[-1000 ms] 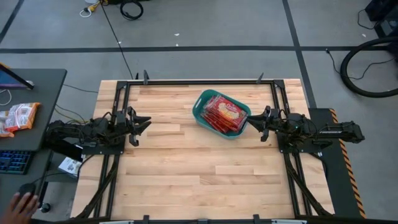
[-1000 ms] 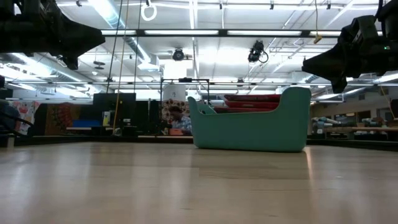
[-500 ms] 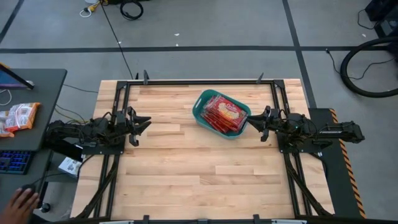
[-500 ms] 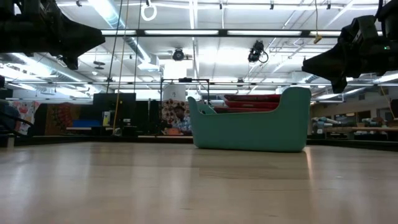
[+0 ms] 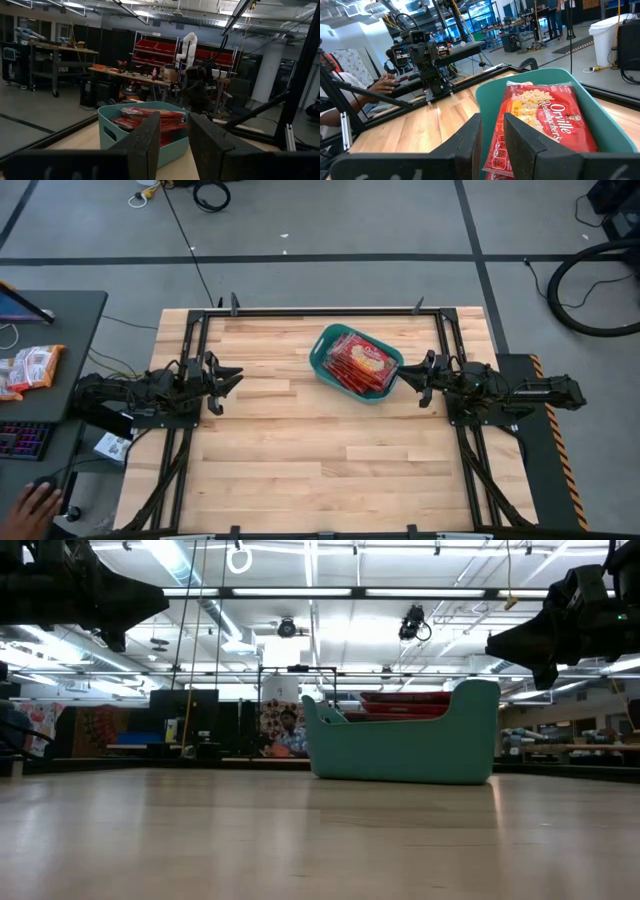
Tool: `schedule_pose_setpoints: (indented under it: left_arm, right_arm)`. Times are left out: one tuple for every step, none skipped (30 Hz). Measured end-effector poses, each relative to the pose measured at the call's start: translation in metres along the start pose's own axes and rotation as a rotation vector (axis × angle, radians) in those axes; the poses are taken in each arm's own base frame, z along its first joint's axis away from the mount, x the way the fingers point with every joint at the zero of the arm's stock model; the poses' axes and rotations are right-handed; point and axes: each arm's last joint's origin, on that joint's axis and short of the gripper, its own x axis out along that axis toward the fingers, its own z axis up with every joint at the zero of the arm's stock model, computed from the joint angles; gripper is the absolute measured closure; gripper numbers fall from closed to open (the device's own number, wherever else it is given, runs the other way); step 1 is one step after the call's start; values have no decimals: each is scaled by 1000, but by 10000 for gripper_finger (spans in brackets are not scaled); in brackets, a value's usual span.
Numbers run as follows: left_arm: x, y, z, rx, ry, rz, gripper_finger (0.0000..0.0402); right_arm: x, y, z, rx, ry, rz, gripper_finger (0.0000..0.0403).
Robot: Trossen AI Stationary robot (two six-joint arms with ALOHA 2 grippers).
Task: Sort popcorn bags into baskets
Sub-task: Return to Home Position
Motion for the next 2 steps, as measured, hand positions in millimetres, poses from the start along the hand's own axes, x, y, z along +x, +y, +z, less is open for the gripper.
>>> schedule_pose_setpoints:
  left_arm:
    - [0, 0, 0, 0, 0, 0, 299]
    - [0, 0, 0, 0, 0, 0, 299]
  right_arm:
    - [0, 0, 0, 0, 0, 0, 317]
    - [0, 0, 0, 0, 0, 0, 317]
